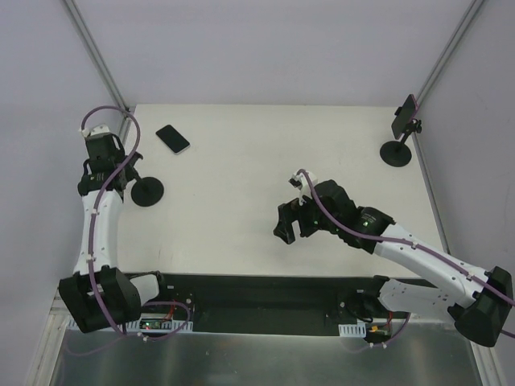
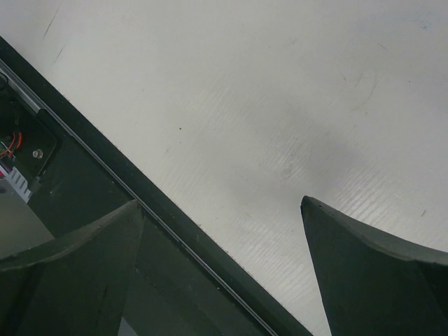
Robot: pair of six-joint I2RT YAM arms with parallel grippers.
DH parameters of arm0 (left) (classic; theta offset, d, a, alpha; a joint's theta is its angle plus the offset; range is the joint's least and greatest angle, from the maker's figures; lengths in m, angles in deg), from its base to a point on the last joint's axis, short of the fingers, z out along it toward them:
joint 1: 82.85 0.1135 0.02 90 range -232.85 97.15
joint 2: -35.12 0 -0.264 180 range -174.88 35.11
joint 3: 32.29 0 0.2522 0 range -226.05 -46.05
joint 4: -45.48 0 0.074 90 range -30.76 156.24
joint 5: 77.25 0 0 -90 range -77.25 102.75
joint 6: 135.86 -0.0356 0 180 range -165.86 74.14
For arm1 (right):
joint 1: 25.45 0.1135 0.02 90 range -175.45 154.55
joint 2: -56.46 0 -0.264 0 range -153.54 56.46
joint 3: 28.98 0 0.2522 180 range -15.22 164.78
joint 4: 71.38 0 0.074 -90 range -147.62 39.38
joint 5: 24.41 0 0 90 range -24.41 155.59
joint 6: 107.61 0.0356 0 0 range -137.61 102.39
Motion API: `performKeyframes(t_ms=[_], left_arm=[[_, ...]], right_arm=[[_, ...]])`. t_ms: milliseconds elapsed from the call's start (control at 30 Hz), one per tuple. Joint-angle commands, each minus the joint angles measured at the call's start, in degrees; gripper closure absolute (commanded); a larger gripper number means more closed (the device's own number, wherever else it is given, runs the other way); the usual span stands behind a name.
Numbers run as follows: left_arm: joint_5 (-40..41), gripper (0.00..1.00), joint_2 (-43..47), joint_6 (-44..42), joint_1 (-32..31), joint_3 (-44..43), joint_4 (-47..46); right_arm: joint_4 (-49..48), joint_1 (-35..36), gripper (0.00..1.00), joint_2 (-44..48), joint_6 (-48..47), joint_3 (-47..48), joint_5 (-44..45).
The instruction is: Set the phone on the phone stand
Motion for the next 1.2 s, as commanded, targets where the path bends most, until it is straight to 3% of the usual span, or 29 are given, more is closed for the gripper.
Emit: performKeyframes(t_ms=[0, 233, 600, 733, 967, 1033, 1067, 1167], left_arm=[[-16.0, 1.0, 8.4, -2.0, -2.2, 5.4, 1.6], [-20.0, 1.0, 13.5, -4.8, -19.0, 7.0, 1.8], [-22.0, 1.0, 3.1, -9.0, -44.0, 1.8, -2.3], [-22.2, 1.0, -0.9, -12.9, -48.9, -1.2, -3.1], [-25.7, 0.98, -3.1, -11.7, -49.1, -3.9, -3.7], [-25.2, 0.74, -2.7, -10.9, -49.0, -4.4, -3.3], [-24.9, 0.49, -2.4, -8.9, -48.9, -4.6, -3.3], [-25.0, 0.32, -0.7, -6.9, -48.6, -5.0, -3.3]], right_arm=[[1.0, -0.2, 0.04, -1.1, -0.6, 3.3, 1.2], [1.7, -0.4, 0.04, -1.5, 0.1, 3.7, 3.5], [4.1, -2.2, 0.04, 6.3, 0.8, 0.1, 9.5], [4.4, -2.9, 0.04, 8.0, 1.0, -1.4, 9.3], [5.8, -3.5, 0.04, 9.2, 0.3, -1.0, 9.2], [5.8, -3.7, 0.04, 9.2, -0.1, -1.0, 9.2], [5.8, -3.8, 0.04, 9.2, -0.2, -0.9, 9.1], [5.9, -3.9, 0.04, 9.3, -0.2, -1.3, 9.0]])
